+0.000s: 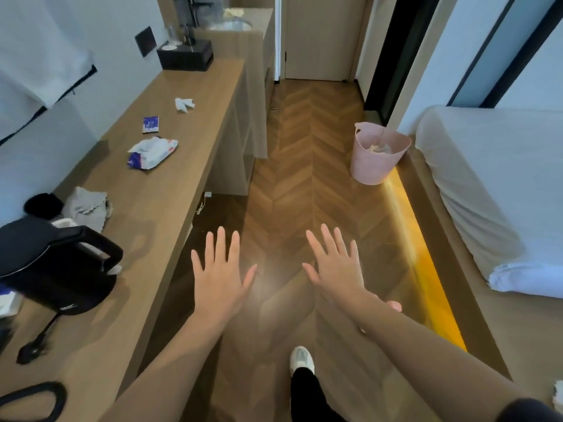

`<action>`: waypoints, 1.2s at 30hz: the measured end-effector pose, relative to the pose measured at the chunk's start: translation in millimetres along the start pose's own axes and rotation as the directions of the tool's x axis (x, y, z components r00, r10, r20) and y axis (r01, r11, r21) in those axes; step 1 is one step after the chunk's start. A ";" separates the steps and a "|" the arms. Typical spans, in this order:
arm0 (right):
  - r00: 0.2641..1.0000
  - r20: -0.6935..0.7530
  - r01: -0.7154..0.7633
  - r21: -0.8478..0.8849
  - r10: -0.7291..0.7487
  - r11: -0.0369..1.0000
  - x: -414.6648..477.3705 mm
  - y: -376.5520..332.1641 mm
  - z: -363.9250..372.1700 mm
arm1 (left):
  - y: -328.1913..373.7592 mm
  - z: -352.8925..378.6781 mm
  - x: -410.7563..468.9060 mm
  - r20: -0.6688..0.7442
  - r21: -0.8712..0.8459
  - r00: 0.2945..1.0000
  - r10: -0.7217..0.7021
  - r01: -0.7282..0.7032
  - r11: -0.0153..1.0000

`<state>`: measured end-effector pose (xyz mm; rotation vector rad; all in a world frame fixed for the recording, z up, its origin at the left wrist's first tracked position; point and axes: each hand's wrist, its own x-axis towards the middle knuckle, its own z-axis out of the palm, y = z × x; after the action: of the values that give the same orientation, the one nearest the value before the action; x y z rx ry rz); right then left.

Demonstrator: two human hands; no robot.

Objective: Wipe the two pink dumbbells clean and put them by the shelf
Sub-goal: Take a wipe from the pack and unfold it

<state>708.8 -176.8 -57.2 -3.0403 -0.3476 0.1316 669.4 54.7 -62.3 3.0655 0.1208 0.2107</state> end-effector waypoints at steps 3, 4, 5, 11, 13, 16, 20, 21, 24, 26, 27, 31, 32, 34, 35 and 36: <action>0.999 0.045 0.031 0.009 -0.032 0.999 48.3 12.6 -3.2 | 8.9 8.7 44.5 0.056 -0.011 0.996 -0.069 0.070 0.997; 0.997 0.054 0.048 0.013 -0.048 0.999 63.0 16.5 -4.1 | 12.1 10.9 57.8 0.059 -0.023 0.995 -0.085 0.086 0.996; 0.996 0.055 0.068 0.019 -0.069 0.997 77.9 20.3 -6.7 | 15.5 11.0 70.8 0.057 -0.031 0.993 -0.102 0.104 0.994; 0.980 0.122 0.156 0.025 -0.158 0.987 164.5 27.6 -22.8 | 15.6 21.7 132.9 0.087 -0.025 0.970 -0.227 0.230 0.973; 0.976 0.113 0.186 0.026 -0.187 0.982 191.7 23.3 -27.2 | 10.4 25.2 152.4 0.088 -0.010 0.965 -0.247 0.249 0.969; 0.969 0.118 0.217 0.015 -0.217 0.976 233.9 14.4 -28.1 | -1.3 30.2 189.3 0.118 0.001 0.947 -0.299 0.301 0.954; 0.955 0.123 0.267 0.023 -0.268 0.963 292.6 -6.3 -22.6 | -24.5 39.4 240.1 0.099 -0.009 0.932 -0.350 0.352 0.936; 0.951 0.122 0.282 0.026 -0.283 0.959 309.4 -13.5 -21.0 | -32.6 41.6 253.4 0.093 -0.013 0.929 -0.359 0.362 0.932; 0.940 0.142 0.311 0.026 -0.311 0.950 362.6 -38.0 -18.6 | -61.9 47.2 295.2 0.135 -0.009 0.907 -0.399 0.404 0.915; 0.930 0.166 0.326 0.033 -0.327 0.945 396.0 -54.4 -19.0 | -82.5 50.1 321.9 0.185 -0.010 0.891 -0.414 0.423 0.906; 0.924 0.178 0.337 0.036 -0.338 0.941 411.7 -62.4 -19.3 | -92.5 51.1 334.6 0.196 -0.013 0.888 -0.417 0.427 0.904; 0.905 0.201 0.378 0.018 -0.374 0.925 473.0 -94.5 -18.8 | -132.0 54.7 382.0 0.225 -0.016 0.872 -0.434 0.449 0.894; 0.903 0.205 0.383 0.021 -0.379 0.923 485.8 -101.7 -17.1 | -140.9 57.6 392.3 0.233 -0.010 0.864 -0.446 0.460 0.888; 0.891 0.220 0.398 0.036 -0.396 0.917 505.2 -114.9 -13.9 | -154.1 59.4 406.3 0.216 -0.024 0.858 -0.466 0.482 0.876; 0.884 0.226 0.410 0.043 -0.409 0.911 514.2 -121.7 -12.2 | -160.6 59.7 411.5 0.210 -0.027 0.853 -0.478 0.494 0.869; 0.874 0.239 0.426 0.045 -0.423 0.904 523.8 -128.6 -11.2 | -167.4 60.8 416.1 0.190 -0.016 0.851 -0.490 0.501 0.865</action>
<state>1189.7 66.9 -74.7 -2.8693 -1.0252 0.4746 1076.4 251.9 -78.7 2.8412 0.8624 -0.0932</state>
